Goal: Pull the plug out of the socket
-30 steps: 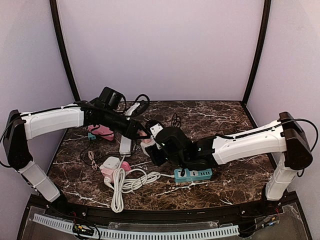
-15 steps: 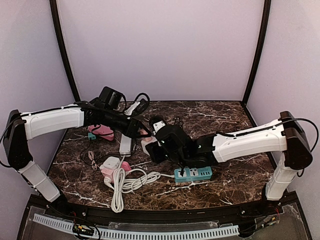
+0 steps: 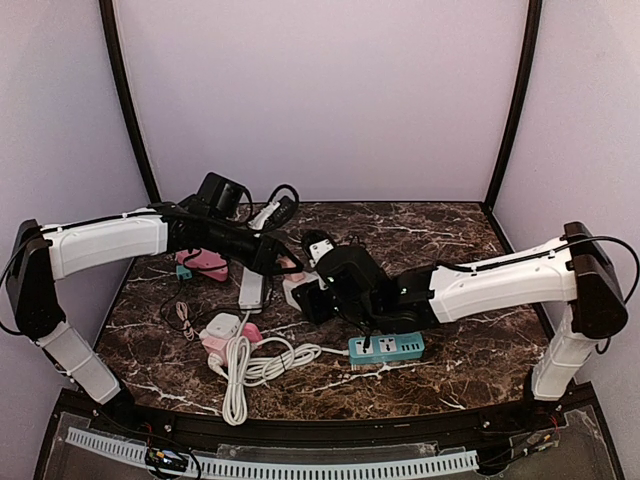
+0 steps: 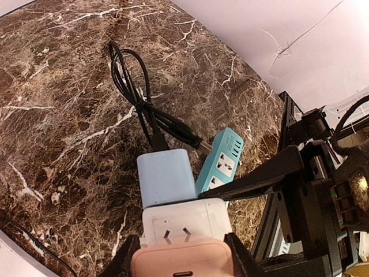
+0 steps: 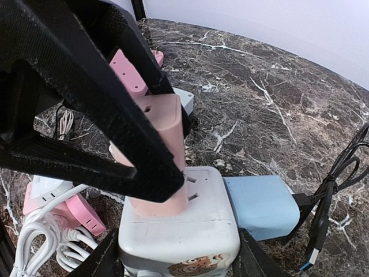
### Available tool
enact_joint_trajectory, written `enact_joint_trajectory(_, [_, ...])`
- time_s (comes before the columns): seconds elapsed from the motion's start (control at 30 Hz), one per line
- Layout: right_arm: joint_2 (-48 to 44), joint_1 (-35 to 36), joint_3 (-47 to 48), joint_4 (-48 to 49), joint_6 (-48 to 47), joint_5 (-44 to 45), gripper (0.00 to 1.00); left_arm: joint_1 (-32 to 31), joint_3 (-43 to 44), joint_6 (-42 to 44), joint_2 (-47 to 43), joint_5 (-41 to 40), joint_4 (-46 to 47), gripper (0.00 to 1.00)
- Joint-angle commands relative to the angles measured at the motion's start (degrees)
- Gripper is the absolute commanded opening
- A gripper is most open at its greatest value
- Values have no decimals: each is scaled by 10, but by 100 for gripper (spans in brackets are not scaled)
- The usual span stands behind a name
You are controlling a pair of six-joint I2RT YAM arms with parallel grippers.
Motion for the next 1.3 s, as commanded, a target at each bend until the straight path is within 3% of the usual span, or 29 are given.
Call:
enact_joint_trajectory(0.0, [-36,2,-16,39,-48,33,0,12,7,16,-23,-20,-47,11])
enact_joint_trajectory(0.4, [-23,48,-22,93,-144,33,0,19,18,14,-18,-29,-64,11])
enact_joint_trajectory(0.8, [-46,48,-41,108,-103,84,0,28,14,4,-16,-23,-56,10])
enact_joint_trajectory(1.27, [-88,34,-90,157,-74,62,0,42,8,-16,-17,13,-36,11])
